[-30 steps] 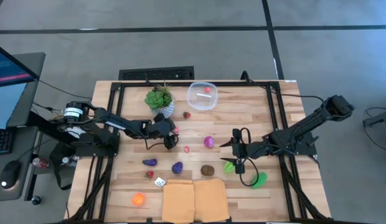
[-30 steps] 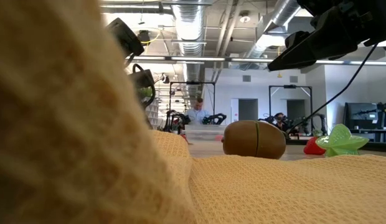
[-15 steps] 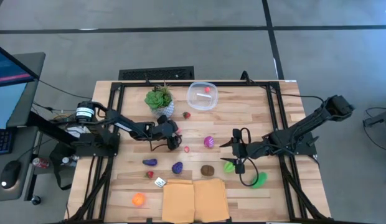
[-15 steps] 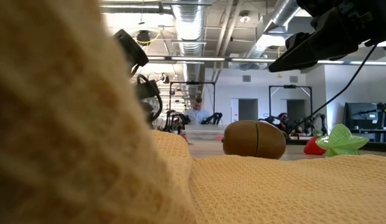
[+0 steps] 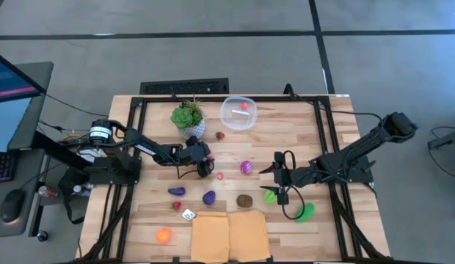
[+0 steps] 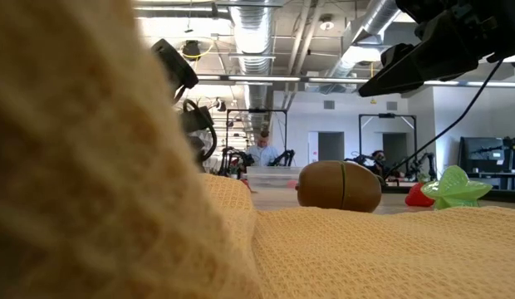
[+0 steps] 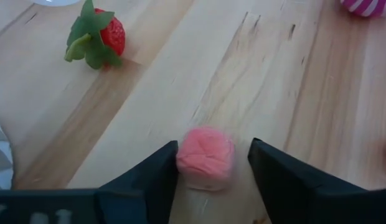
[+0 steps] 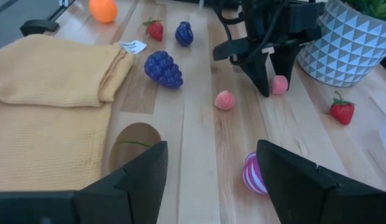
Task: Pick and placing Produce into tupperware
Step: Put the top peach into the transparent bin
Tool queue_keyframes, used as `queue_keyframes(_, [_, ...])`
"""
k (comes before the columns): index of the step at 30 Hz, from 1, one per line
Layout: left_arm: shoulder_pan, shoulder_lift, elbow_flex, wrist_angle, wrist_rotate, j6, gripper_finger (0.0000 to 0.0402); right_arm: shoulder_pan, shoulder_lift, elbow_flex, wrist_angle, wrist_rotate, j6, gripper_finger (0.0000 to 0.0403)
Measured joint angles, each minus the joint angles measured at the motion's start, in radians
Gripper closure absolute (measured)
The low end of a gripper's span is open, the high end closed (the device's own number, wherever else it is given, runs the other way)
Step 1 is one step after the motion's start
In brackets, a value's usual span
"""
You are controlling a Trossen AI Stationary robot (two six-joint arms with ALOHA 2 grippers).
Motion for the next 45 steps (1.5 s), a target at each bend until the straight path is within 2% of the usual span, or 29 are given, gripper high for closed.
queue_keyframes(5, [0.0,0.0,0.0,0.001,0.004,0.0,0.0254,0.0,0.0,0.0,0.0,0.0,0.007,0.0133])
queue_keyframes(12, [0.0,0.001,-0.001,0.005,0.0,0.0,0.0278,0.0,0.0,0.0,0.0,0.0,0.007,0.0133])
queue_keyframes(26, [-0.02,-0.016,0.02,-0.017,0.0,-0.002,0.0289,0.0,0.0,0.0,-0.003,0.0,0.007,0.0133])
queue_keyframes(37, [-0.035,-0.041,0.17,-0.089,-0.003,0.028,0.0289,0.0,0.0,0.0,-0.013,0.0,0.008,0.0133])
queue_keyframes(45, [-0.035,-0.042,0.28,-0.088,-0.064,0.065,0.0289,0.0,0.0,0.0,-0.016,0.0,0.008,0.0133])
